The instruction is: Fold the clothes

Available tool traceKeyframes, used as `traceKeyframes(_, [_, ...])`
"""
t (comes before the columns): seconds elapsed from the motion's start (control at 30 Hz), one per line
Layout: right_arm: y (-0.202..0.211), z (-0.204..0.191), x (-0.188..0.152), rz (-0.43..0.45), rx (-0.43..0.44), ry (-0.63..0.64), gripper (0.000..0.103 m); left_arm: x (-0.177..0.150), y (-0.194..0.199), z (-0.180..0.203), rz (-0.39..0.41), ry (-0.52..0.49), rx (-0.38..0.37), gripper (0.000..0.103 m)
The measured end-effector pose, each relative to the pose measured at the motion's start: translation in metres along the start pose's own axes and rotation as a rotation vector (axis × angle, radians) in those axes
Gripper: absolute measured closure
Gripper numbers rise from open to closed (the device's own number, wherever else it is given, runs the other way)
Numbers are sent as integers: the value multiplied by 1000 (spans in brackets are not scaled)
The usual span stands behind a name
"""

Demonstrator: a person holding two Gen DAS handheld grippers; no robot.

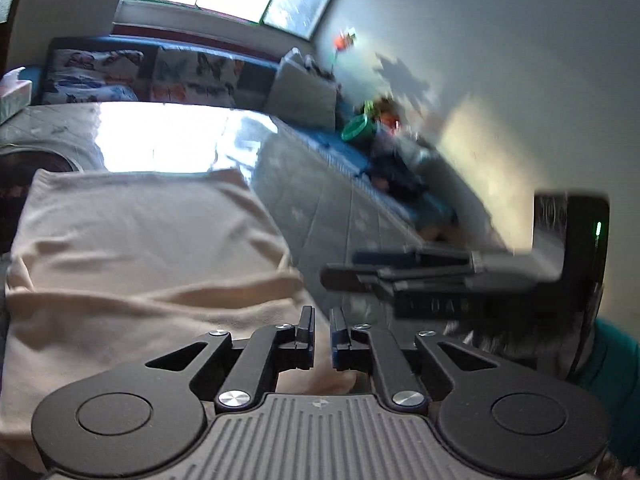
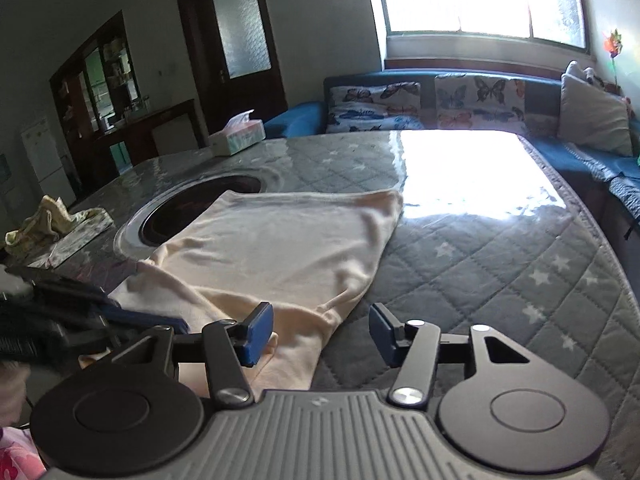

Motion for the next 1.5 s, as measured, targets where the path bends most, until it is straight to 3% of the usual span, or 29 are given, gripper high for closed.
traceKeyframes(0.13, [-13,-15,-5,-37,43,13,57,1,13,-28,21,21,56,91])
traceKeyframes(0.3, [-31,-35,-15,-97,88,37,60,5,29,-92,67,65,253,91])
traceKeyframes(0.4, [-40,-38,-21,-123,86,39,68,5,33,-124,79,85,357,82])
traceKeyframes(0.47, [-43,-40,-22,-134,85,38,75,5,35,-141,90,87,418,70])
traceKeyframes(0.53, [-44,-40,-22,-139,74,50,83,7,31,-151,89,88,446,58])
traceKeyframes(0.7, [-40,-42,-12,-115,50,83,94,8,27,-163,97,78,472,58])
traceKeyframes(0.8, [-37,-47,-5,-98,48,110,95,16,30,-153,156,-44,443,58])
traceKeyframes(0.87, [-35,-48,2,-86,45,123,95,20,28,-148,156,-94,381,58])
traceKeyframes(1.1, [-33,-49,8,-77,37,128,95,22,15,-147,68,-201,204,58])
traceKeyframes(1.3, [-34,-48,8,-78,40,123,95,17,15,-151,4,-307,131,60])
traceKeyframes(1.37, [-35,-47,8,-80,40,122,95,14,13,-151,-24,-341,104,67])
traceKeyframes(1.5, [-37,-46,9,-84,42,120,95,13,9,-158,-67,-361,60,70])
Point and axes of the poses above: each gripper's, at about its wrist camera, not at the fingertips, and y roughly against the way its jaws point, z to its right, x to its top, the point moved 10 cm from there along -y, roughly the way its jaws point, and after that the axes turned 11 degrees about x, right-handed, at the moved point
